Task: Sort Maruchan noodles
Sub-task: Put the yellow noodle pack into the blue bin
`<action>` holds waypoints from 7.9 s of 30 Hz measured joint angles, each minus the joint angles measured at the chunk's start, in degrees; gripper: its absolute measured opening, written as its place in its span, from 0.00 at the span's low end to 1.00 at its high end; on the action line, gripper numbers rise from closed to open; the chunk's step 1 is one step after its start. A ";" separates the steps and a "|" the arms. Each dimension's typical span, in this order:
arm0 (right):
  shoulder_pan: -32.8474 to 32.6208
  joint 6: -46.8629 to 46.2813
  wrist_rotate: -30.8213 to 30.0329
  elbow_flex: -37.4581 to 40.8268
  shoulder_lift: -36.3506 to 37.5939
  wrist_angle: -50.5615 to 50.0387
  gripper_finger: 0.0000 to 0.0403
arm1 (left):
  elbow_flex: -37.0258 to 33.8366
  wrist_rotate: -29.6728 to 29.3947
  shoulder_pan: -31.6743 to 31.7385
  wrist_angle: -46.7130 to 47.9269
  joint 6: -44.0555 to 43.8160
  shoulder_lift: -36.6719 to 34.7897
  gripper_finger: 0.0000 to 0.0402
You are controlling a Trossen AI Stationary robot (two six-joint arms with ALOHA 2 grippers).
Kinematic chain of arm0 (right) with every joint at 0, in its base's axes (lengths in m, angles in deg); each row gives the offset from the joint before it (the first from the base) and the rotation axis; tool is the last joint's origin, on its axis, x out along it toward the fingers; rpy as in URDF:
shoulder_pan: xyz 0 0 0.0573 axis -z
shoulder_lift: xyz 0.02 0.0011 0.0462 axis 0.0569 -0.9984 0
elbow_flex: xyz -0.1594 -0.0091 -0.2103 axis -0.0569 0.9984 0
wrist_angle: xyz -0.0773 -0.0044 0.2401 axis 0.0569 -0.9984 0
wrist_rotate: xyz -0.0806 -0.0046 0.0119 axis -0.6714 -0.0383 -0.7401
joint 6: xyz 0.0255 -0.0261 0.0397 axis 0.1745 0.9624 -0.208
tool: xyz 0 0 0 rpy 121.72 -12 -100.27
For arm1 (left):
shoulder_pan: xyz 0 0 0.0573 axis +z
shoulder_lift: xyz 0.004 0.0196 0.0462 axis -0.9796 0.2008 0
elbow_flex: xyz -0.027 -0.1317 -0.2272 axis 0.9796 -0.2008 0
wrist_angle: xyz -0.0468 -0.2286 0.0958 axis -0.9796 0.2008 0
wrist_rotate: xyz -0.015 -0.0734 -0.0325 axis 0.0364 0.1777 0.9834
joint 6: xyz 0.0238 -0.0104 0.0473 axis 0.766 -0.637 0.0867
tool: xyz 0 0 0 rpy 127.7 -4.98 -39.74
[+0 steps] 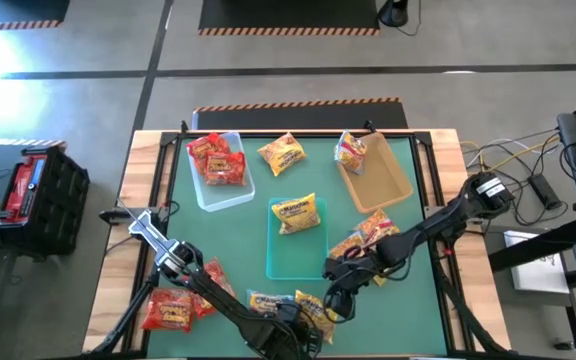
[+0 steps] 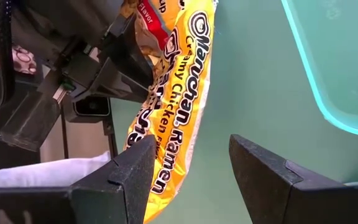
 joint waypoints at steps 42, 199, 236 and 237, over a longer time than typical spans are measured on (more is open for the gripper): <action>0.15 -7.96 2.56 -0.02 -4.38 8.44 0.49 | 0.00 0.14 -0.02 0.14 0.00 0.61 0.10; 49.40 11.06 -16.00 0.00 -4.45 26.20 0.37 | -51.13 27.82 75.18 -29.12 84.52 -43.08 0.10; 50.25 9.11 -12.45 0.00 -5.95 23.73 0.33 | -38.12 41.58 68.62 -19.22 90.91 -29.26 0.10; 50.23 9.03 -11.18 0.00 -5.95 23.23 0.33 | -37.51 41.00 69.07 -19.61 91.10 -29.29 0.10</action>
